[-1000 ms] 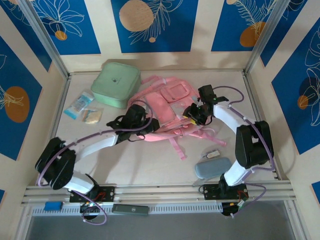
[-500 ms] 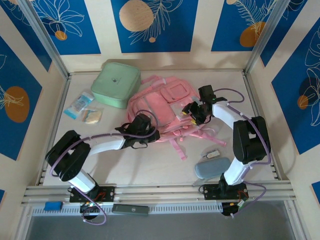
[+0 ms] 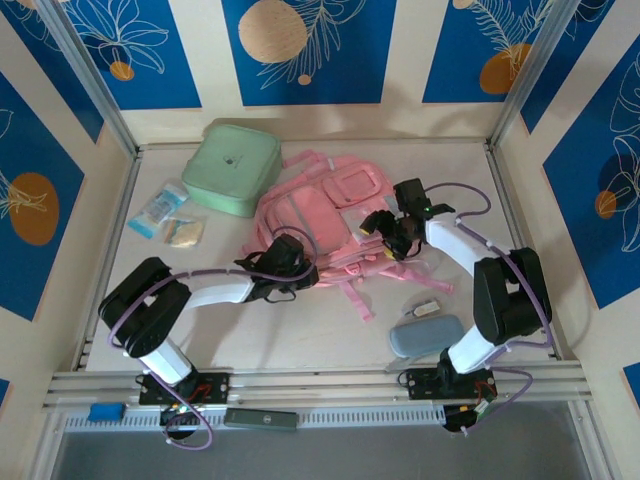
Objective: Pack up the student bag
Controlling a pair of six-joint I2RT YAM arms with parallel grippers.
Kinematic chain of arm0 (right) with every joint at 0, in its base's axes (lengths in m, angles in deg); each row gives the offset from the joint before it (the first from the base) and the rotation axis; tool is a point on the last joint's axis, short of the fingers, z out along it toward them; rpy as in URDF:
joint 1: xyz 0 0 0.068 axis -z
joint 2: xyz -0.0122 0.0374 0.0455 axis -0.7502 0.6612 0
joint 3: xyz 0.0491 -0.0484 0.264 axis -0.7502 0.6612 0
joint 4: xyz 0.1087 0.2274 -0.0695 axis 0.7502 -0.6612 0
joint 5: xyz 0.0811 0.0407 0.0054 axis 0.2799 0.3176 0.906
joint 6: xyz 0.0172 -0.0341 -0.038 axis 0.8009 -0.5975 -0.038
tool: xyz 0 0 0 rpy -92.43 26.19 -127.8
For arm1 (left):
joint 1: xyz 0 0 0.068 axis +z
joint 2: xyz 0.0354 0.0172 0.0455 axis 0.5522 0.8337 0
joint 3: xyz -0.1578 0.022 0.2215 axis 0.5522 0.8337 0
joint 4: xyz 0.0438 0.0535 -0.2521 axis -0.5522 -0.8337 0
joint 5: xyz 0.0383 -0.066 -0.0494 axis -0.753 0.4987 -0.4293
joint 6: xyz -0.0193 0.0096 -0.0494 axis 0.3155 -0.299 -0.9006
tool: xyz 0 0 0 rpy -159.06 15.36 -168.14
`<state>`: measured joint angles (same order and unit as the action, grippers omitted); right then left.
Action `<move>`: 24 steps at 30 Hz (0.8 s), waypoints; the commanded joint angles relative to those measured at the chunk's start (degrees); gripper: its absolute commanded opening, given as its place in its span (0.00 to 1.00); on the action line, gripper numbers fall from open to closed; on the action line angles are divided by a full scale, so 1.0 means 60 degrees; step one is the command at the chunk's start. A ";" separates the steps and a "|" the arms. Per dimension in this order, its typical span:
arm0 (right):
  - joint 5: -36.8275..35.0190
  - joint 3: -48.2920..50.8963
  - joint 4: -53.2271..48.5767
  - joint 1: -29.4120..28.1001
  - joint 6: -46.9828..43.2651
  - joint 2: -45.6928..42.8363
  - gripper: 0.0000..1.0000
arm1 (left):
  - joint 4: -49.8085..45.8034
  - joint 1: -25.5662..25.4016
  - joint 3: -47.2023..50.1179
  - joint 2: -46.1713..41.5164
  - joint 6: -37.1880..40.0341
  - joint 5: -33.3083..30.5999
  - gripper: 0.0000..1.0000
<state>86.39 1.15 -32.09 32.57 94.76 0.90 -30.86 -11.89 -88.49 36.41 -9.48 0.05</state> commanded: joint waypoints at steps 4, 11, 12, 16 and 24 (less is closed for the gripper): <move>-0.0386 0.0225 -0.0637 0.0031 0.0067 0.0244 0.86 | -0.0996 -0.0039 -0.0165 0.0395 0.0343 -0.0791 0.20; -0.0157 -0.0309 0.0383 0.0156 -0.0277 0.0989 0.62 | -0.1138 -0.0037 -0.0263 0.0360 0.0470 -0.0968 0.21; -0.0002 -0.0363 0.0550 0.0215 -0.0368 0.1013 0.56 | -0.1188 -0.0048 -0.0263 0.0377 0.0492 -0.1011 0.21; 0.0305 -0.0414 0.0843 0.0441 -0.0486 0.0838 0.35 | -0.1402 -0.0042 -0.0366 0.0438 0.0678 -0.1131 0.21; 0.1154 -0.0002 0.1746 0.0831 -0.0644 0.0391 0.09 | -0.1349 -0.0037 -0.0589 0.0789 0.0828 -0.1093 0.20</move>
<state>90.89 0.18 -27.26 36.27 92.13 5.21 -33.55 -12.15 -91.92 38.92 -6.02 -3.86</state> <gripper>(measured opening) 0.122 0.205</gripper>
